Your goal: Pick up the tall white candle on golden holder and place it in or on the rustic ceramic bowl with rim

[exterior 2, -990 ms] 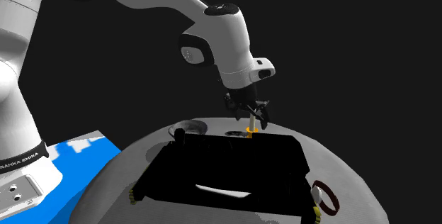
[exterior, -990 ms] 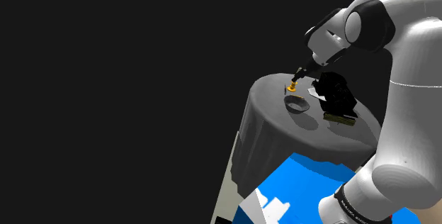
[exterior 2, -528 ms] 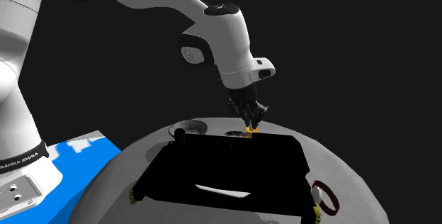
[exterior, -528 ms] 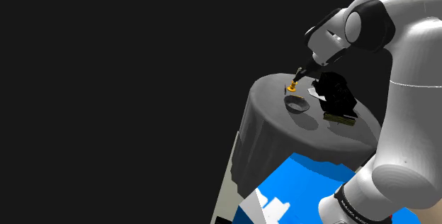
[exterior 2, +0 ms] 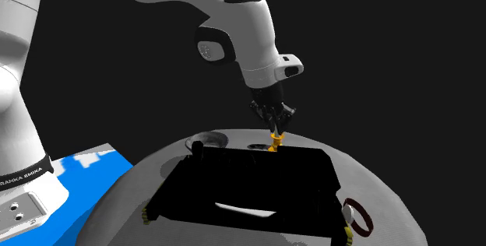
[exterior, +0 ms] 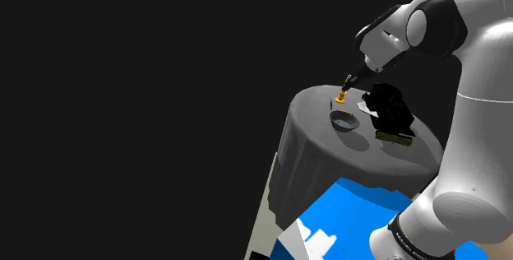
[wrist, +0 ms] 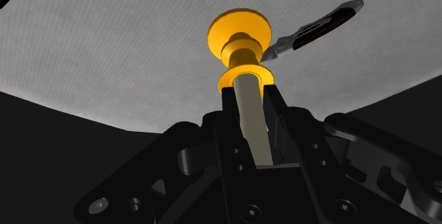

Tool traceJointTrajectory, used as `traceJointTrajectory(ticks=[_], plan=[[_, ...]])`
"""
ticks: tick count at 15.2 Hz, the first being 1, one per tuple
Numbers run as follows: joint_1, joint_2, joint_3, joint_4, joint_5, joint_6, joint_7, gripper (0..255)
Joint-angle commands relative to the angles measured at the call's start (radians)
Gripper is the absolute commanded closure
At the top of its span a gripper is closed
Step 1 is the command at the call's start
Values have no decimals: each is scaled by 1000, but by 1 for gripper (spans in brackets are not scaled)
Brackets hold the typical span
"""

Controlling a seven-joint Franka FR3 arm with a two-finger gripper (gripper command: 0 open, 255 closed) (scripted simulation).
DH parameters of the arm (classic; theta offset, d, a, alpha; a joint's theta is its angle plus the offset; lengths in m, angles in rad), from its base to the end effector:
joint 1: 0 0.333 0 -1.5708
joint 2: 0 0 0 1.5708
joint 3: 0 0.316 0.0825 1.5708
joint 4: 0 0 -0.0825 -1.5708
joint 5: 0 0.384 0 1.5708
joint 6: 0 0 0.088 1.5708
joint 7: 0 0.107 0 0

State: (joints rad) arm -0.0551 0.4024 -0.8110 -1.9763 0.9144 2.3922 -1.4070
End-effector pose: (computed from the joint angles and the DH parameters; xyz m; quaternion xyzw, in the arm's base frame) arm 0.4270 -0.4494 0.3377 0.9766 -0.0114 0.2147 0.0079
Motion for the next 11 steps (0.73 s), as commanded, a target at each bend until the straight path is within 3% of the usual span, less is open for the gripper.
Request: traceJointTrajectory(ticks=[1, 11], plan=[[11, -16, -14, 4, -26, -12, 21, 255], [62, -97, -79, 36, -152, -75, 126, 255]])
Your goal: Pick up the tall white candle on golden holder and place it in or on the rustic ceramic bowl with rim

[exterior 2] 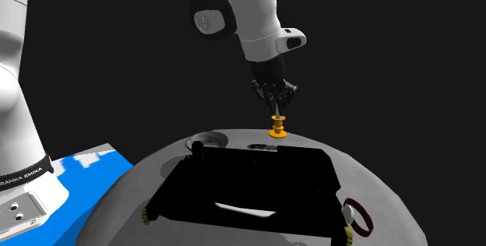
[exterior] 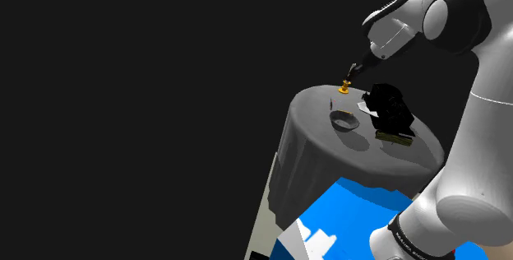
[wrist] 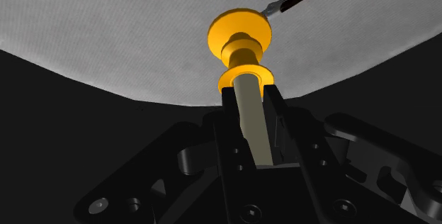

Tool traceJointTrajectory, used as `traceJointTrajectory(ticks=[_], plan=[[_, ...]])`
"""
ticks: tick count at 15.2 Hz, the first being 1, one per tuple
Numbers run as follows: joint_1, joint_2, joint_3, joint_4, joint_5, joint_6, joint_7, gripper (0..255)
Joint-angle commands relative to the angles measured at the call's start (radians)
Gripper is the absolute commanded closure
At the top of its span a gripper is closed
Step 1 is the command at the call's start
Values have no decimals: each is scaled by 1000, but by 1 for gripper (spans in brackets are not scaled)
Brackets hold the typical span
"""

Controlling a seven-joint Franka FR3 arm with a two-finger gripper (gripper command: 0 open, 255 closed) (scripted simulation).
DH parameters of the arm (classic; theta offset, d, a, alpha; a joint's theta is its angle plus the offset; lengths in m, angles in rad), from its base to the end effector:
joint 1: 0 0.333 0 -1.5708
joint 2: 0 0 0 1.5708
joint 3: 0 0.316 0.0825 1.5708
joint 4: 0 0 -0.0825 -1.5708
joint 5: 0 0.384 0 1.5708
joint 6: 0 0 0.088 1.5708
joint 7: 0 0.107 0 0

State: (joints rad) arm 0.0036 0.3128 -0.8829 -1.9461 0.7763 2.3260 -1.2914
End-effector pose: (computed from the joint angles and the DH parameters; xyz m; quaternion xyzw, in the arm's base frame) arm 0.4275 -0.4490 0.3949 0.9766 -0.0113 0.2147 0.0078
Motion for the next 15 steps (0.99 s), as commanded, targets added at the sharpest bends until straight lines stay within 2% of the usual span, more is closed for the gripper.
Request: traceJointTrajectory(ticks=[1, 15], plan=[[8, -15, -12, 10, -26, -16, 21, 255], [57, -105, -73, 100, -173, -131, 152, 255]])
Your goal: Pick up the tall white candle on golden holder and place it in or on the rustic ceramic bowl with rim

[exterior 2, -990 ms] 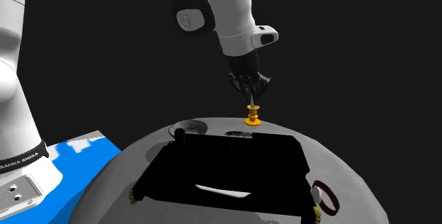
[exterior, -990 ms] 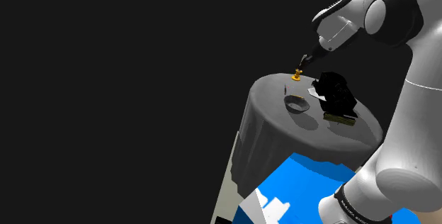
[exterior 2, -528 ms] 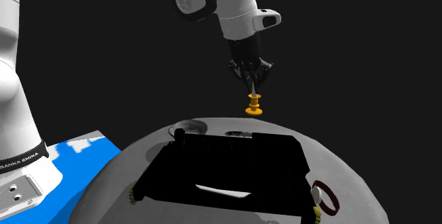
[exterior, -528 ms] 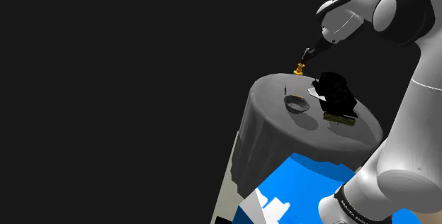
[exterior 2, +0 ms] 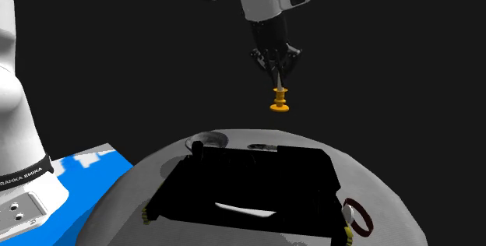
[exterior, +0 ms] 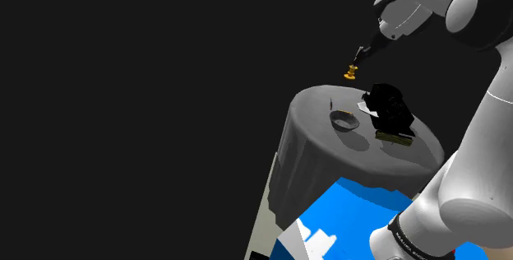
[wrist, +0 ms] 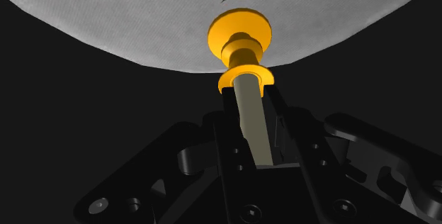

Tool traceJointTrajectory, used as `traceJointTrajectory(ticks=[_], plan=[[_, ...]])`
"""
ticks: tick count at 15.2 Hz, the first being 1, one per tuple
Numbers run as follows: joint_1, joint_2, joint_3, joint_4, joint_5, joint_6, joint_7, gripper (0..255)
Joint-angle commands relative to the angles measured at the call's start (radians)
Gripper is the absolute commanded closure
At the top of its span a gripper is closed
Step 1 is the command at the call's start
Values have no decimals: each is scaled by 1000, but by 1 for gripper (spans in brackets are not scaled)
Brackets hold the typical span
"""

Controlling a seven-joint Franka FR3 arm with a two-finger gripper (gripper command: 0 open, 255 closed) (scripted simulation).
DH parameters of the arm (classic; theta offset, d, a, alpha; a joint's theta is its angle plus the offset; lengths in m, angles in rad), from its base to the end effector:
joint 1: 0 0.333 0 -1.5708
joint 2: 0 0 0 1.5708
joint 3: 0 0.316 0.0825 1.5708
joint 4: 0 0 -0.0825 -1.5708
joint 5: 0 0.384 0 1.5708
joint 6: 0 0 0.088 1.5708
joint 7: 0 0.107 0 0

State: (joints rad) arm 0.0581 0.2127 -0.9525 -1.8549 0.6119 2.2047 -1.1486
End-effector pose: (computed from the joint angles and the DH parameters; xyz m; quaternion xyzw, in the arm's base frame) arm 0.4268 -0.4497 0.4749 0.9766 -0.0113 0.2147 0.0078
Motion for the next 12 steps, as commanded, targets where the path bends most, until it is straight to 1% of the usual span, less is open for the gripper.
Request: traceJointTrajectory(ticks=[1, 2, 3, 5, 6, 7, 9, 10, 12], plan=[[4, -9, -6, 17, -17, -19, 17, 255], [6, -13, -8, 23, -24, -26, 23, 255], [50, -74, -22, -31, -79, 8, 57, 255], [122, -209, -35, -136, -219, 72, 151, 255], [140, -279, -25, -186, -298, 100, 208, 255], [142, -346, -3, -233, -375, 123, 267, 255], [108, -458, 68, -321, -498, 150, 369, 255], [82, -506, 108, -362, -545, 158, 412, 255], [28, -589, 187, -439, -617, 166, 485, 255]])
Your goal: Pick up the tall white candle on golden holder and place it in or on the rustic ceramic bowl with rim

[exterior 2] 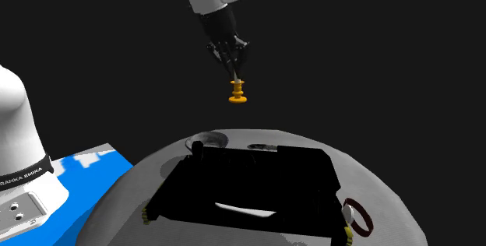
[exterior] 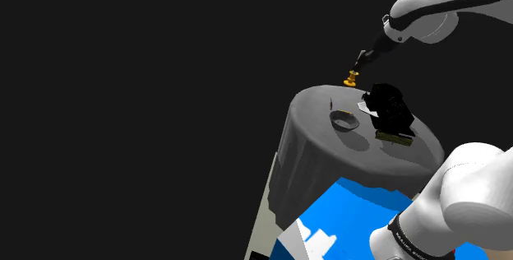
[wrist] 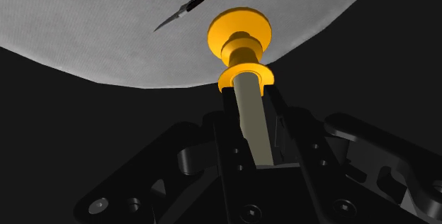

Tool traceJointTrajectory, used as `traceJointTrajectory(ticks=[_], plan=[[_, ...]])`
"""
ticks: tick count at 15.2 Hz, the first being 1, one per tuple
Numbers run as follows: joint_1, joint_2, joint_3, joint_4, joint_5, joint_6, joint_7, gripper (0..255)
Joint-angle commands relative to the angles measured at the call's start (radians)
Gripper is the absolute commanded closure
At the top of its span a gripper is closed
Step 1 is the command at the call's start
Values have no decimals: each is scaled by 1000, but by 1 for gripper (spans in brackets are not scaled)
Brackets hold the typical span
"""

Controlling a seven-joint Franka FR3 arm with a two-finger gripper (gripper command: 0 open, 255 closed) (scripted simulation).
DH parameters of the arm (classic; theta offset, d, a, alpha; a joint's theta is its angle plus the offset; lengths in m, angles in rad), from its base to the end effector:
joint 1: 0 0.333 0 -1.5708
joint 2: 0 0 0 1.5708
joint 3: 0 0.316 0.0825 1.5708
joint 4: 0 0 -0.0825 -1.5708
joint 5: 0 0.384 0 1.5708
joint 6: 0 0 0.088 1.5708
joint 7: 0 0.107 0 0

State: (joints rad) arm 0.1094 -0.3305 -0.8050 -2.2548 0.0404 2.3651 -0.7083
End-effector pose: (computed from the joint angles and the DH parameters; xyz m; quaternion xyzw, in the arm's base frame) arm 0.3754 -0.3438 0.4911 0.9767 -0.0121 0.2141 0.0047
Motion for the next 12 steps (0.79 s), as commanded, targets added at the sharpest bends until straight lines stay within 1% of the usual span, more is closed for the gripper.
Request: traceJointTrajectory(ticks=[1, 4, 5, 12], plan=[[-48, -85, 75, -76, -75, 7, 77, 255], [-113, -196, 173, -181, -142, 3, 166, 255], [-121, -211, 185, -194, -148, 1, 176, 255], [-109, -176, 149, -262, -139, 102, 150, 255]])
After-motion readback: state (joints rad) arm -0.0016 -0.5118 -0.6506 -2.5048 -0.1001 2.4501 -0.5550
